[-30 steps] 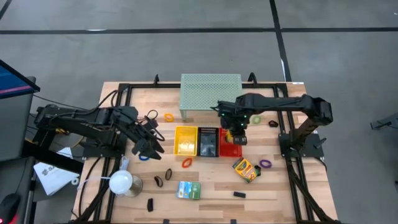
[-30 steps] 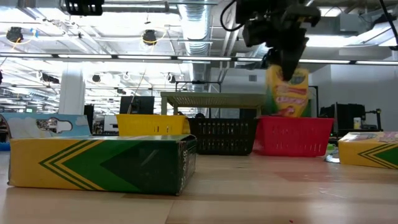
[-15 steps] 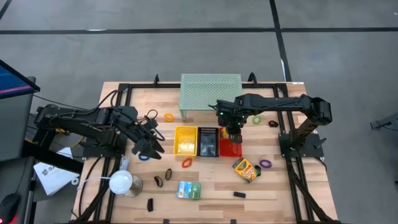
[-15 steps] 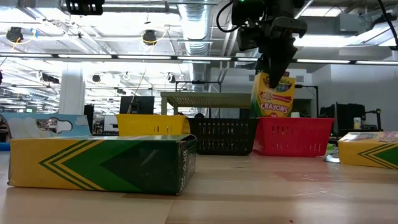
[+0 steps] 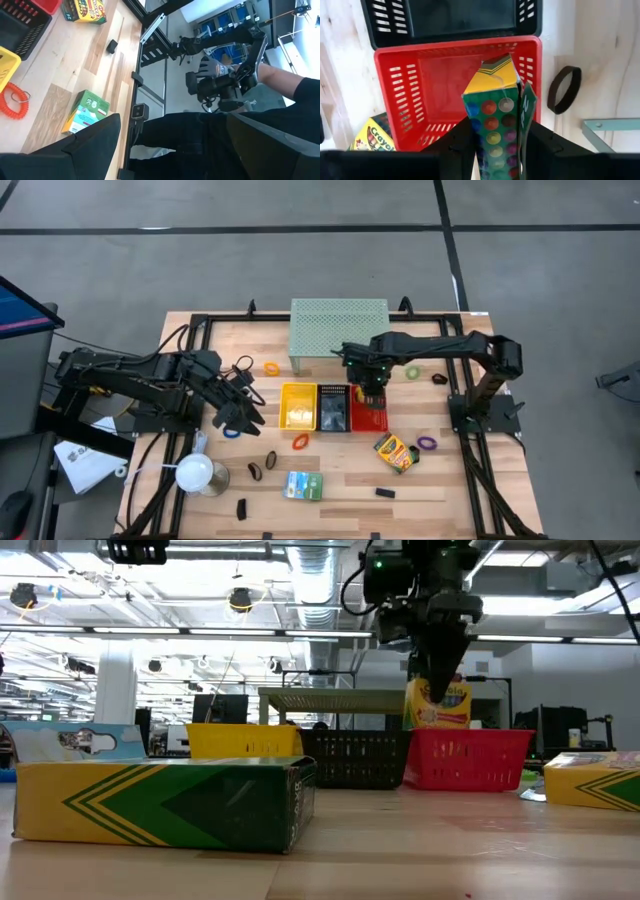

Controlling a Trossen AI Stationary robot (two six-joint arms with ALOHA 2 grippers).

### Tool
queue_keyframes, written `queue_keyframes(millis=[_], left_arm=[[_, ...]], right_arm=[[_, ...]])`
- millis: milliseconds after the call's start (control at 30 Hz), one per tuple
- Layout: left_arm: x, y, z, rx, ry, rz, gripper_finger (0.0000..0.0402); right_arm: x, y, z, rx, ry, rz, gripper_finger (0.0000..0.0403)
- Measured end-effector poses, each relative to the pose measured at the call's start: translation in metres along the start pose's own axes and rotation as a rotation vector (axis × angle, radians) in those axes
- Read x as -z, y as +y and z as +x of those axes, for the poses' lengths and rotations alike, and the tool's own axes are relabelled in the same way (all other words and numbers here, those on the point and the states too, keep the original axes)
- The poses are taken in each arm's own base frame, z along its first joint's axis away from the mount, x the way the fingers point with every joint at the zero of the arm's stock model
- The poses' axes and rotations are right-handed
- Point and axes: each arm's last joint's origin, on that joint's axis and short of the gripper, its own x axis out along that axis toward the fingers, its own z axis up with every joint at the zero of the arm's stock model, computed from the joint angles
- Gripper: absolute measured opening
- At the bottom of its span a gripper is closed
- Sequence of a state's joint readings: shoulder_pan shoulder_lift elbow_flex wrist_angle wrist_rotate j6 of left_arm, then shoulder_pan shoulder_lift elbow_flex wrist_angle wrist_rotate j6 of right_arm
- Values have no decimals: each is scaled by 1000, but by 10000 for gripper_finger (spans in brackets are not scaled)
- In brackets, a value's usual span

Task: Pick & Place Office Desk Supplies
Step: Put the crayons box into the red bin

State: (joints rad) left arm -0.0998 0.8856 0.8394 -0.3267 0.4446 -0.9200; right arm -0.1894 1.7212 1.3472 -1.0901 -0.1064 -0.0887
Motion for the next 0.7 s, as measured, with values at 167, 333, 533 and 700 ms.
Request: queue_keyframes(millis=[167, 333, 533, 700], left_arm=[[0, 0, 0, 5, -3, -1, 358], [0, -1, 0, 5, -4, 0, 359], [0, -1, 0, 5, -3, 0, 356], [0, -1, 0, 8, -5, 1, 356]], right_arm=[[-2, -7, 6, 0, 17, 6, 117], [-2, -10, 5, 2, 3, 4, 117], [-4, -11, 11, -5, 18, -13, 117], [-7, -11, 24, -45, 58, -16, 117]])
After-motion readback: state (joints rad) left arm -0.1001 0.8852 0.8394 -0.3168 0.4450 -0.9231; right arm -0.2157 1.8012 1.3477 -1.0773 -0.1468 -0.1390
